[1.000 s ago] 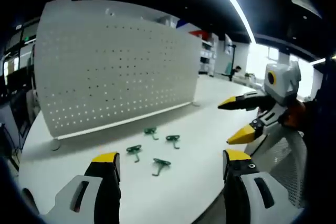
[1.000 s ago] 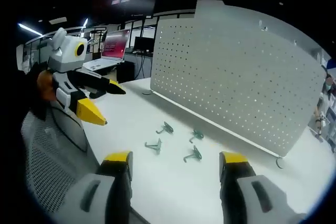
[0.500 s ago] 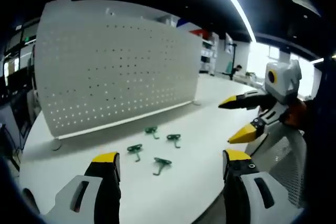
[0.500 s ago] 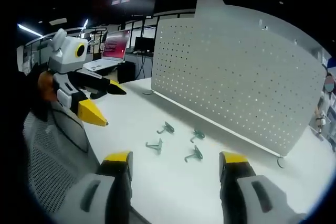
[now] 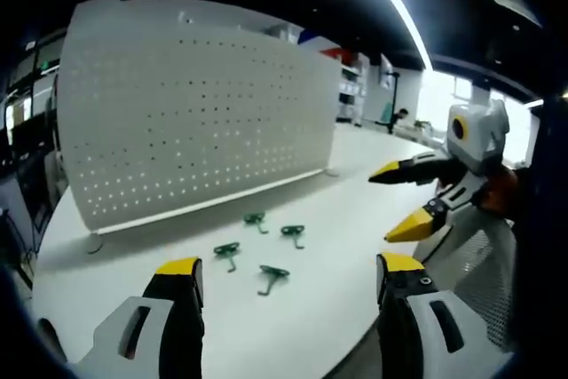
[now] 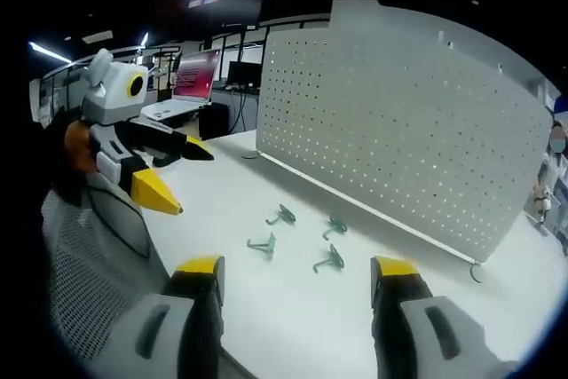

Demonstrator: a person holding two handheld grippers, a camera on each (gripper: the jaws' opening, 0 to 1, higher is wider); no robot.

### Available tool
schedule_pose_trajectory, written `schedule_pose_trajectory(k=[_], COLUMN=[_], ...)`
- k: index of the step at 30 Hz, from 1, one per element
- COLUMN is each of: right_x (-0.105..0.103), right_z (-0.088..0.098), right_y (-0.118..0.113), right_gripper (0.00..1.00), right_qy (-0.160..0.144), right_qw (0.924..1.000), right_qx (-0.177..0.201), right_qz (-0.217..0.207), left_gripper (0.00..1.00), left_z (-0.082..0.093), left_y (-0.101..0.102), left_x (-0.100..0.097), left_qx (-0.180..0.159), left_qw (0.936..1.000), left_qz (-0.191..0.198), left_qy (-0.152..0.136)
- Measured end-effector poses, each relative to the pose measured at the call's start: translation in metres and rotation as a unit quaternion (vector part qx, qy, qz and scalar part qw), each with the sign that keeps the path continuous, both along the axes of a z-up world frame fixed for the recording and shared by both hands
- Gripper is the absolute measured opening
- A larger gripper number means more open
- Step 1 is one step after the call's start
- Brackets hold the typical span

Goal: Insert the hook assembly into the mounting plate slot until the hook locks in place.

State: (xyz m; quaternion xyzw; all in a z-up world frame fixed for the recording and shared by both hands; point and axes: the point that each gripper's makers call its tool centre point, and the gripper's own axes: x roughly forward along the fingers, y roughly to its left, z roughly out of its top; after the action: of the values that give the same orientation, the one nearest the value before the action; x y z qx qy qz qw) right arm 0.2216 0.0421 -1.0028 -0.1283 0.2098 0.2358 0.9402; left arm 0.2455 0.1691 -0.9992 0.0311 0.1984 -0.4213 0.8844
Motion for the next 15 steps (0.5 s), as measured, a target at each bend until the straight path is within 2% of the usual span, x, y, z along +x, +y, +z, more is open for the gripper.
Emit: schedule_pose_trajectory(k=[15], right_x=[-0.0002], right_z=[-0.0023], right_y=[-0.0003], right_gripper=[0.64], right_qy=[0.008], right_qw=[1.0000], right_qx=[0.006], right_qz=[0.000], left_gripper=[0.81], left_z=[-0.0020], left_y=[-0.0008], left_x=[-0.0006], left_qx=[0.002], left_qw=[1.0000], left_qz=[0.000], left_qy=[0.004])
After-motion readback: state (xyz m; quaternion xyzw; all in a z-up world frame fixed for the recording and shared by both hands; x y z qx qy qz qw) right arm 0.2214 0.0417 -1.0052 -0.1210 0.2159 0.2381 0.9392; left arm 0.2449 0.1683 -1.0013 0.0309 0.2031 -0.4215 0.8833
